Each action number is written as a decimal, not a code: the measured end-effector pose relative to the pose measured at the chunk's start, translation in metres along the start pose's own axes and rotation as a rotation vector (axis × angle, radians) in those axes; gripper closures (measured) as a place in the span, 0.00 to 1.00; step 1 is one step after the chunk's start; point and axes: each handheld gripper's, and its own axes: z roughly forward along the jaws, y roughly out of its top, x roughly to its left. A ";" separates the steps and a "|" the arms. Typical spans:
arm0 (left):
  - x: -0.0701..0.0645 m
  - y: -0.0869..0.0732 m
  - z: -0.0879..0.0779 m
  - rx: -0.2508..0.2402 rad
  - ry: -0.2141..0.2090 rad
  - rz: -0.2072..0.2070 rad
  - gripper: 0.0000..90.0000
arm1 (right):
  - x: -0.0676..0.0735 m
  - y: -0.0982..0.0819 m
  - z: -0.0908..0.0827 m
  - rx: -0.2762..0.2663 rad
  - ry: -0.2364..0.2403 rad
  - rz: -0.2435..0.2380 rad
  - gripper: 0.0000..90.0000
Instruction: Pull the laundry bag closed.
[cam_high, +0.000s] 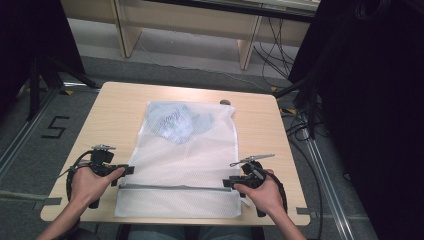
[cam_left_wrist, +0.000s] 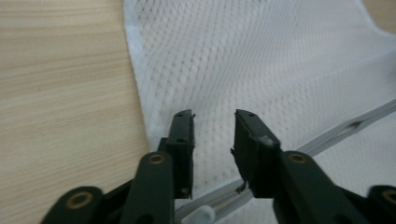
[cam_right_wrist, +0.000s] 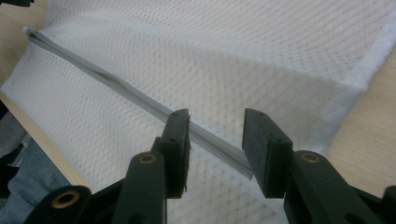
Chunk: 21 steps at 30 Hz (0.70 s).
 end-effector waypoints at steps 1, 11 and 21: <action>0.000 0.000 0.000 0.000 0.000 0.000 0.81 | 0.002 0.000 0.001 -0.007 -0.010 -0.013 0.70; 0.012 0.000 -0.001 0.077 0.065 0.029 0.95 | 0.028 0.010 0.016 -0.017 -0.021 -0.072 0.71; 0.008 0.000 0.001 0.121 0.109 0.096 0.97 | 0.055 0.032 0.034 -0.026 0.005 -0.160 0.72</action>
